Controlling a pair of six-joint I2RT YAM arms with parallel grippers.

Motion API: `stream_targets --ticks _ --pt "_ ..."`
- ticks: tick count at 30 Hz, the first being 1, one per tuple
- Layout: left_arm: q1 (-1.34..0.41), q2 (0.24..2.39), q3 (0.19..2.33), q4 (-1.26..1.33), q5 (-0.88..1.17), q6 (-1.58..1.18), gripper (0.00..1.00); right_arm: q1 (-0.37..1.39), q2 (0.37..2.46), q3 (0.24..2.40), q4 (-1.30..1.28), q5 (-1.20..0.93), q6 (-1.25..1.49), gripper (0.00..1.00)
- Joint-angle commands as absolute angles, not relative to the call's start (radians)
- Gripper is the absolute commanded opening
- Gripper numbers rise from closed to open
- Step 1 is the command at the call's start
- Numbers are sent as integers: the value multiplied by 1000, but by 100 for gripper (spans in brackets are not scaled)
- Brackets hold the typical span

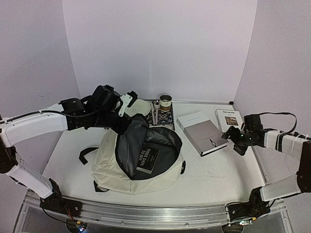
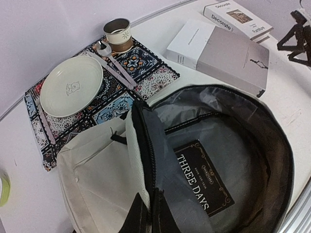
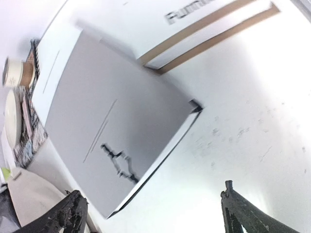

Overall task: Pack the student bag
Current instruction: Pick up the book from the center of the board.

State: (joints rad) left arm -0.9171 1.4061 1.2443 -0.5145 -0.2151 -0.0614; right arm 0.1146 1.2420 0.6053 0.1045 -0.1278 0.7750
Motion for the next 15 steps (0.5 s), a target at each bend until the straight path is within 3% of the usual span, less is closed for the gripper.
stream_targets --ticks 1,15 --pt "-910 1342 1201 -438 -255 -33 0 -2 1295 586 249 -287 791 92" --pt "-899 1307 1162 -410 -274 -27 0 -123 1563 600 500 -410 778 67"
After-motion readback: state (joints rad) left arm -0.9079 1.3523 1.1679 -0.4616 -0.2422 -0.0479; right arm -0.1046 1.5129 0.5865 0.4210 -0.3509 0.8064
